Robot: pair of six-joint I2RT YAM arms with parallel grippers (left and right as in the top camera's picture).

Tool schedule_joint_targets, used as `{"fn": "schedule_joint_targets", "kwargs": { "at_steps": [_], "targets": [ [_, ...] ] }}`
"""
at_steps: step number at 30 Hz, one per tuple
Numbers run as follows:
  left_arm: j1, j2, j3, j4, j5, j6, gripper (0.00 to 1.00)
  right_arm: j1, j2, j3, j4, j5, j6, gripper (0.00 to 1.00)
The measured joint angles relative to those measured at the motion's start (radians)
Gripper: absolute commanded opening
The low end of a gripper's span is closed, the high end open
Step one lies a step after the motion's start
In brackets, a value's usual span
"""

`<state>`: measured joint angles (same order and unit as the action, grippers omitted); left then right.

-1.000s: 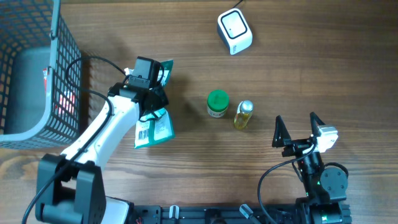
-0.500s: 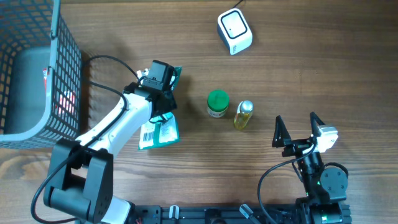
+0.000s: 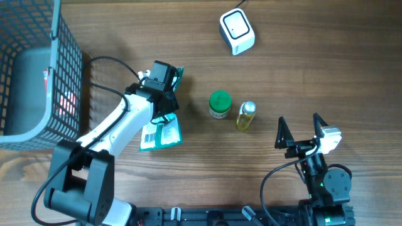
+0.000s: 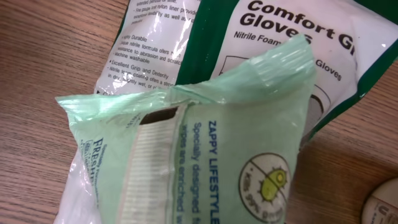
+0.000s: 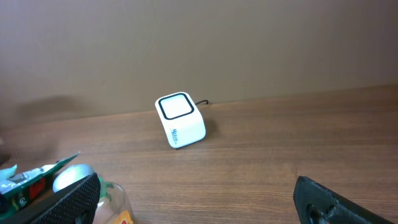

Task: Scan the item barcode
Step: 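Lift the gloves packet out and lower it onto the table left of the jar, then release the gloves packet and withdraw the left gripper toward the basket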

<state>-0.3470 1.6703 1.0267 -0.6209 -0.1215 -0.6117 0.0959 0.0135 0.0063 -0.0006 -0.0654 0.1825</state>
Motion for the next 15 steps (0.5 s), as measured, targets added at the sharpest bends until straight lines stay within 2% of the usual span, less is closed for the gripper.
{"fn": "schedule_joint_targets", "kwargs": {
  "at_steps": [1,8,9,10,11,12,15],
  "targets": [
    [0.000,0.000,0.000,0.000,0.003,0.000,0.22,0.000,0.000,0.000,0.000,0.000,0.000,1.00],
    [-0.021,0.000,0.000,0.000,0.014,0.000,0.45,0.000,0.000,0.000,0.000,0.000,0.000,1.00],
    [-0.028,0.000,0.000,0.001,0.014,-0.003,0.51,0.000,0.000,0.000,0.000,0.000,0.000,1.00],
    [-0.038,0.000,0.000,0.001,0.014,0.000,0.71,0.000,0.000,0.000,0.000,0.000,0.000,1.00],
    [-0.042,0.000,0.000,0.002,0.014,0.001,0.84,0.000,0.000,0.000,0.000,0.000,0.000,1.00],
    [-0.048,0.000,0.000,0.006,0.015,0.000,0.89,0.000,0.000,0.000,0.000,0.000,0.000,1.00],
    [-0.053,0.000,0.000,0.013,0.018,-0.003,0.96,0.000,0.000,0.000,0.000,0.000,0.000,1.00]
  ]
}}
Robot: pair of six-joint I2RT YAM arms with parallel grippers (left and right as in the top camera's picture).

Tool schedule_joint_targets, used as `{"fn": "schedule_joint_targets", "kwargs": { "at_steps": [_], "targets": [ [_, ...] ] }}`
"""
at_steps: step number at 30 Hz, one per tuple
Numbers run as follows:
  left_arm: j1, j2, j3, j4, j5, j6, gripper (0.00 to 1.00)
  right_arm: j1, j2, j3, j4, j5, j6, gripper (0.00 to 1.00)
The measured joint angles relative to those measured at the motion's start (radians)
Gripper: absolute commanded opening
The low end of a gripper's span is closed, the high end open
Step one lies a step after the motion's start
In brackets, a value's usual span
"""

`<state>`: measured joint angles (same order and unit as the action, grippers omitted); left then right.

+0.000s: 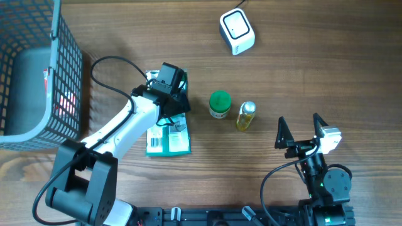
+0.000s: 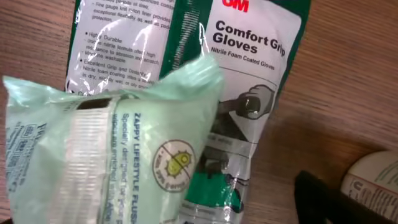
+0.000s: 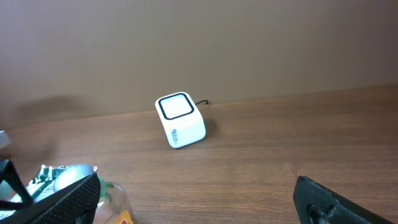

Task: Scan the item barcode
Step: 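Release the gloves packet and withdraw the left gripper toward the basket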

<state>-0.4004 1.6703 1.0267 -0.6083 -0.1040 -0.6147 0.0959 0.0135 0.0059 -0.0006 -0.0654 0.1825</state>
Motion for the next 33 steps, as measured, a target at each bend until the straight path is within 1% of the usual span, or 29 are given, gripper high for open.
{"fn": "schedule_joint_targets", "kwargs": {
  "at_steps": [1,3,19,21,23,25,27,29,30,33],
  "targets": [
    [0.000,0.000,0.000,0.000,-0.001,0.002,1.00,0.000,0.000,0.000,0.000,0.000,0.000,1.00],
    [0.000,0.000,0.000,0.000,0.000,0.003,1.00,0.000,0.000,0.000,0.000,0.000,0.000,1.00],
    [0.000,0.000,0.000,-0.001,0.000,0.000,1.00,0.000,0.000,0.000,0.000,0.000,0.000,1.00],
    [0.000,0.000,0.000,-0.001,0.000,0.022,1.00,0.000,0.000,0.000,0.000,0.000,0.000,1.00],
    [0.001,0.000,0.011,-0.015,0.000,0.092,1.00,0.000,0.000,0.000,0.000,0.000,0.000,1.00],
    [0.008,-0.003,0.071,-0.087,-0.009,0.166,1.00,0.000,0.000,0.000,0.000,0.000,0.000,0.99],
    [0.031,-0.026,0.218,-0.176,-0.055,0.224,1.00,0.000,0.000,0.000,-0.001,0.000,0.000,1.00],
    [0.055,-0.059,0.354,-0.225,-0.110,0.254,1.00,0.000,0.000,0.000,0.000,0.000,0.000,1.00],
    [0.071,-0.075,0.439,-0.245,-0.140,0.274,1.00,0.000,0.000,0.000,0.000,0.000,0.000,1.00],
    [0.144,-0.153,0.663,-0.237,-0.221,0.336,1.00,0.000,0.000,0.000,0.000,0.000,0.000,1.00]
  ]
}}
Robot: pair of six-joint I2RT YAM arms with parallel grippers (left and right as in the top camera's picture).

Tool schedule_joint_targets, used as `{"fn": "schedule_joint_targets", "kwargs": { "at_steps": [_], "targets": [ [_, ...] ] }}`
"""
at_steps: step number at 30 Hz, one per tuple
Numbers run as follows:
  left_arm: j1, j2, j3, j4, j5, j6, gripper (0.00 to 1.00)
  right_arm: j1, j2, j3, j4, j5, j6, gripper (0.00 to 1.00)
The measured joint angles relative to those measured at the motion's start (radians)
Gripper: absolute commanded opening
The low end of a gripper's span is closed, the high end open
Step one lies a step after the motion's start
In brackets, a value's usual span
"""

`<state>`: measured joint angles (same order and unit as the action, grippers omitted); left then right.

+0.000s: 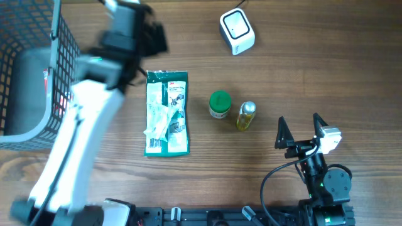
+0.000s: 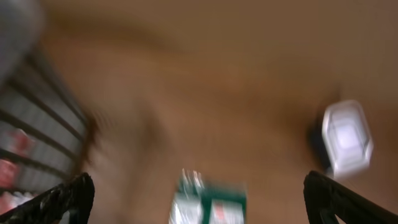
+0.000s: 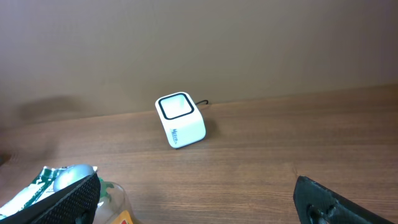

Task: Scan the item barcode
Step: 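Release the gloves packet and withdraw the left gripper toward the basket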

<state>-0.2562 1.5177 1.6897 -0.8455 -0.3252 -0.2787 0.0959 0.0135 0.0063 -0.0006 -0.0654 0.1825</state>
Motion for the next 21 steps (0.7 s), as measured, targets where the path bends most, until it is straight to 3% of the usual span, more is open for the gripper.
{"fn": "schedule_joint_targets", "kwargs": {
  "at_steps": [4,8,12,21],
  "targets": [
    [0.172,-0.093,0.186,0.023,-0.076,0.070,1.00,0.000,0.000,0.000,0.000,0.000,0.000,1.00],
    [0.377,-0.116,0.202,0.006,-0.093,0.089,1.00,0.000,0.000,0.000,0.000,0.000,0.000,1.00],
    [0.548,-0.074,0.198,-0.046,-0.019,0.080,1.00,0.000,0.000,0.000,0.000,0.000,0.000,1.00],
    [0.691,0.090,0.195,-0.194,0.119,0.066,1.00,0.000,0.000,0.000,0.000,0.000,0.000,1.00]
  ]
}}
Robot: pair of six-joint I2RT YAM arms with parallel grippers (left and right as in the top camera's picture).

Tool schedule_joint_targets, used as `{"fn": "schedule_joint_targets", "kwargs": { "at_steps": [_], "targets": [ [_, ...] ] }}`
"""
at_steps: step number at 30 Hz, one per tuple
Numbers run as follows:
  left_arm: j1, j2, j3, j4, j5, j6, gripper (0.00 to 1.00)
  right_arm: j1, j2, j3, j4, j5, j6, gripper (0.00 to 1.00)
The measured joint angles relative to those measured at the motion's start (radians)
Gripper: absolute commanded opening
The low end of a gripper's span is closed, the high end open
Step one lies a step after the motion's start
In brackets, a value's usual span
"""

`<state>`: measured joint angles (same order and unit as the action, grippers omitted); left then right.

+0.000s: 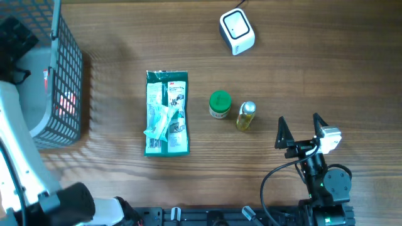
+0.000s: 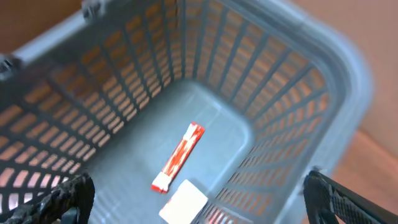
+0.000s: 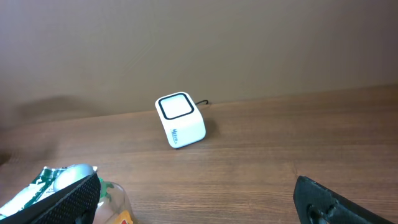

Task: Scan the item barcode
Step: 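Release the gloves packet and withdraw the left gripper toward the basket, then reach the left gripper into the basket and grasp the red-orange packets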

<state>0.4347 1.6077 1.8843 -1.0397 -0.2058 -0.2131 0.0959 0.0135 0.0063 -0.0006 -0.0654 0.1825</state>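
Note:
A green glove pack [image 1: 167,113] lies on the table with a pale green wipes pack [image 1: 159,121] on top of it. To their right stand a green-lidded jar [image 1: 219,104] and a yellow bottle [image 1: 245,115]. The white scanner [image 1: 237,31] sits at the back, also in the right wrist view as the scanner [image 3: 180,120]. My left gripper [image 1: 16,36] hangs open over the grey basket [image 2: 323,68]. Inside the basket lie a red-and-white stick [image 2: 180,155] and a white box [image 2: 183,203]. My right gripper [image 1: 301,130] stands open near the front right, empty.
The basket [image 1: 63,81] fills the far left of the table. The bottle [image 3: 112,202] stands just inside my right gripper's left finger [image 3: 65,199]. Bare wood lies between the scanner and the right gripper.
My left gripper was high over the back of the table, left of the scanner, and is now over the basket at the far left. The packs, jar, bottle and right arm stay put.
My left gripper was down on the wipes pack, on a glove pack that lay askew. Half a second later both packs lay squarer and further right, one finger showing free. Then the arm stood high and away, the packs left flat. Now it looks into the basket.

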Motion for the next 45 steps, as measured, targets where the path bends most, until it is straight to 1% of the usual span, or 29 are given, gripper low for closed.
{"fn": "schedule_joint_targets", "kwargs": {
  "at_steps": [3,6,7,9,11,16,21,29,39,41,42,43,45],
  "targets": [
    [0.013,0.053,0.000,-0.048,0.010,0.019,1.00,0.000,0.000,0.000,0.000,0.000,0.000,1.00],
    [0.032,0.124,0.000,-0.097,0.015,0.045,0.97,0.000,0.000,0.000,0.000,0.000,0.000,1.00],
    [0.040,0.147,-0.001,-0.117,0.018,0.061,1.00,0.000,0.000,0.000,0.000,0.000,0.000,1.00],
    [0.055,0.188,-0.001,-0.131,0.021,0.089,1.00,0.000,0.000,0.000,0.000,0.000,0.000,1.00],
    [0.073,0.220,-0.002,-0.136,0.032,0.114,1.00,0.000,0.000,0.000,0.000,0.000,0.000,1.00],
    [0.122,0.280,-0.002,-0.143,0.127,0.215,1.00,0.000,0.000,0.000,0.000,0.000,0.000,1.00],
    [0.138,0.338,-0.002,-0.145,0.175,0.288,0.99,0.000,0.000,0.000,0.000,0.000,0.000,1.00],
    [0.163,0.500,-0.002,-0.151,0.283,0.415,1.00,0.000,0.000,0.000,0.000,0.000,0.000,0.99],
    [0.163,0.665,-0.002,-0.165,0.315,0.480,1.00,0.000,0.000,0.000,0.000,0.000,0.000,1.00],
    [0.163,0.666,-0.002,-0.165,0.316,0.490,0.95,0.000,0.000,0.000,0.000,0.000,0.000,1.00],
    [0.163,0.666,-0.002,-0.165,0.316,0.493,0.85,0.000,0.000,0.000,0.000,0.000,0.000,1.00],
    [0.163,0.666,-0.002,-0.162,0.312,0.498,0.77,0.000,0.000,0.000,0.000,0.000,0.000,1.00],
    [0.164,0.667,-0.002,-0.142,0.312,0.500,0.75,0.000,0.000,0.000,0.000,0.000,0.000,1.00]
  ]
}}
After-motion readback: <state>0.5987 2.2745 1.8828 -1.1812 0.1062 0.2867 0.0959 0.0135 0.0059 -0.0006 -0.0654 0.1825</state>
